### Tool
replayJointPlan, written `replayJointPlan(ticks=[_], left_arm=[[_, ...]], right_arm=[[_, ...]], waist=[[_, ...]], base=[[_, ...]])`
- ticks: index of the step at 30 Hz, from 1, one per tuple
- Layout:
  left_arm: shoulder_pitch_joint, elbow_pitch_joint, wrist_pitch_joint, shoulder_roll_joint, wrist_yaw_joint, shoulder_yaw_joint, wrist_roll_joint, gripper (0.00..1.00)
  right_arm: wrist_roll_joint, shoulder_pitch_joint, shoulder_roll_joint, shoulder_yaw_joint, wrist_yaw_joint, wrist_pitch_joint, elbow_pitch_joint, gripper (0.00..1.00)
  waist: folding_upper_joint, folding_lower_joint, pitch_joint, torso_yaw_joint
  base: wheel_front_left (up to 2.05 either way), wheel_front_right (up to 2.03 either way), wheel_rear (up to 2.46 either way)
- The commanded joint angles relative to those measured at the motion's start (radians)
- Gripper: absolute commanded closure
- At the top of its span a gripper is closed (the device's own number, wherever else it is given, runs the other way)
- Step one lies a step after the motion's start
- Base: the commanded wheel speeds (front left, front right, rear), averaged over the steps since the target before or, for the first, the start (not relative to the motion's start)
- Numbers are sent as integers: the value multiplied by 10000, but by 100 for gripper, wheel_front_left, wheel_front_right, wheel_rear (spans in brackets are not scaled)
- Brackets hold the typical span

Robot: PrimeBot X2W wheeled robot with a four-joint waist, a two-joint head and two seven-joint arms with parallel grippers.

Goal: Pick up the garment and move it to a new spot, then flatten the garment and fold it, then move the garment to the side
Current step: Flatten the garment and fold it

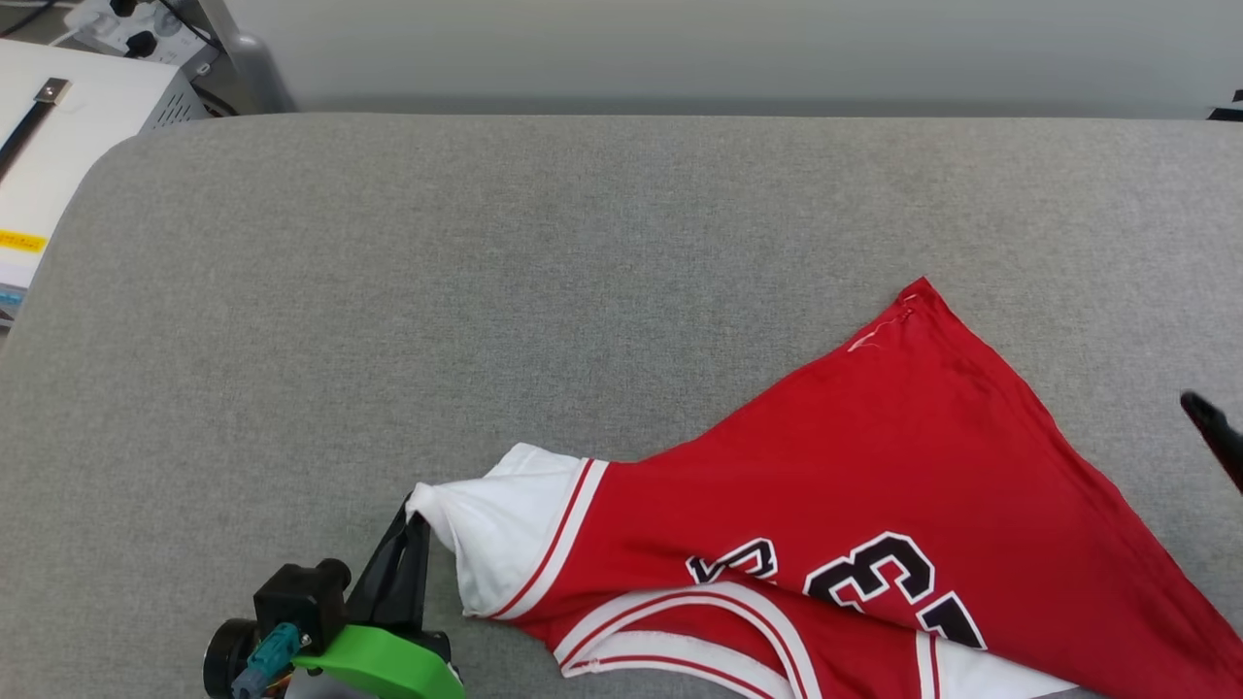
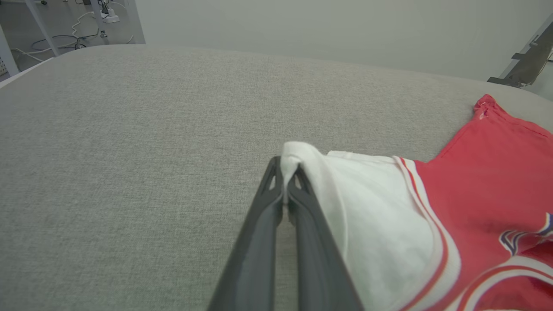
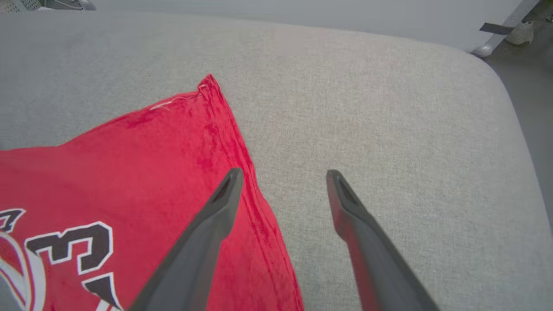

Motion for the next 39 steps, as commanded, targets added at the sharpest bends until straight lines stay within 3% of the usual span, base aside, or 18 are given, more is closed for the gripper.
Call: replayJointPlan(ticks=[1, 7, 14, 20, 34, 35, 36, 39], left_arm=[[-9, -84, 19, 12, 66, -45, 56, 100], [-379, -282, 53, 12, 36, -244, 105, 100], [-942, -283, 7, -146, -19, -534, 146, 100], [-1411, -206, -45, -328, -66, -704, 152, 100], [-1877, -53, -74, -585, -174, -670, 211, 100], [-1875, -27, -74, -590, -183, -649, 219, 100], [-1867, -6, -74, -590, -189, -627, 226, 100], [-1800, 73, -75, -562, -210, -559, 269, 100]], right_arm=[[-201, -536, 81, 137, -6, -6, -190, 0], [-555, -2981, 290, 1655, -6, 879, -180, 0], [-353, -5507, 136, 3562, -6, 2555, 1590, 0], [-414, -6766, -43, 4897, -6, 3733, 2952, 0], [161, -7103, 438, 7137, -6, 3231, 5427, 0], [246, -7117, 418, 7307, -6, 3135, 5494, 64], [306, -7144, 399, 7413, -6, 3026, 5538, 100], [507, -7321, 319, 7589, -6, 2418, 5659, 100]], waist=[[0, 1, 199, 85], [0, 1, 781, 415], [0, 1, 1494, 1000], [0, 1, 1999, 1403], [0, 1, 2559, 1603], [0, 1, 2525, 1567], [0, 1, 2485, 1535], [0, 1, 2217, 1400]], base=[[0, 0, 0], [0, 0, 0], [0, 0, 0], [0, 0, 0], [0, 0, 0], [0, 0, 0], [0, 0, 0], [0, 0, 0]])
